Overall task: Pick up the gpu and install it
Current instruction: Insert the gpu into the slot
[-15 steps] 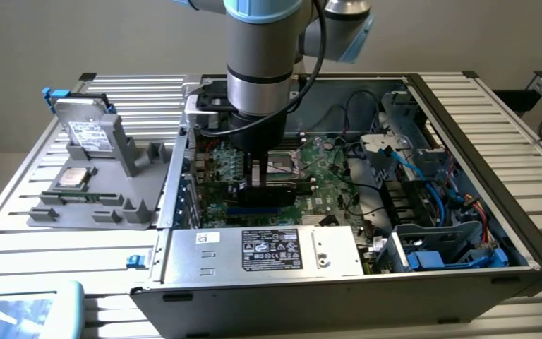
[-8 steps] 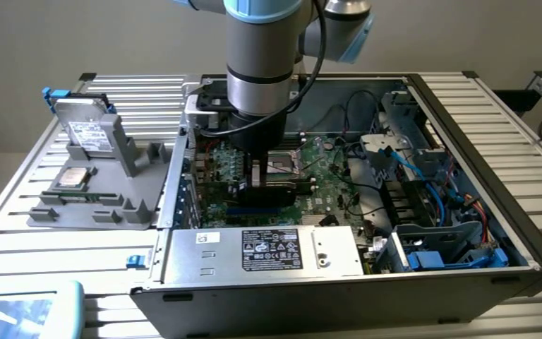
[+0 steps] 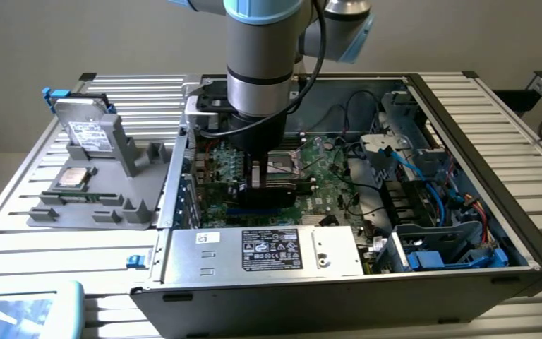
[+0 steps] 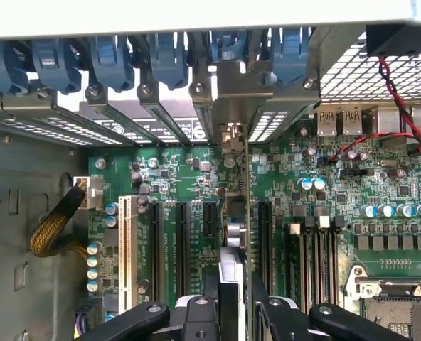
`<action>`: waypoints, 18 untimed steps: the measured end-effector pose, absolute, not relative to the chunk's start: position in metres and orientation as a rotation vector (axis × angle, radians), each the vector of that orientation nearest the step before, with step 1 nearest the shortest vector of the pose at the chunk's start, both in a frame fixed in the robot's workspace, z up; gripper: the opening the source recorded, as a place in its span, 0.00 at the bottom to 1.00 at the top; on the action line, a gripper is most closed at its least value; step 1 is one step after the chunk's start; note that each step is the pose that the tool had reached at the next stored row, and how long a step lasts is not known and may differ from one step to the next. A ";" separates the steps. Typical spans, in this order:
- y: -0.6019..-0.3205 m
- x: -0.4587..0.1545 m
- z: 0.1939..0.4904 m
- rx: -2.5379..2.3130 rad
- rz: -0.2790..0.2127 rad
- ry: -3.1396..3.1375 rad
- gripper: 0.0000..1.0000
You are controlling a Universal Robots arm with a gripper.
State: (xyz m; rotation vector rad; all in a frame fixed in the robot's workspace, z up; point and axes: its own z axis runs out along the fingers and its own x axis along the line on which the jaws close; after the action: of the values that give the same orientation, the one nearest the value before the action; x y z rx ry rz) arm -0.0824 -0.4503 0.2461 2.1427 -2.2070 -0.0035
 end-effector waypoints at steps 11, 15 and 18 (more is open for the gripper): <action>-0.449 -0.083 0.244 2.138 0.003 -2.205 0.27; -0.449 -0.083 0.244 2.138 0.004 -2.205 0.27; -0.449 -0.083 0.244 2.137 0.004 -2.205 0.27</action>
State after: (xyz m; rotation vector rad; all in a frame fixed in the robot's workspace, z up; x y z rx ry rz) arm -0.0832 -0.4488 0.2436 2.1375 -2.2050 0.0044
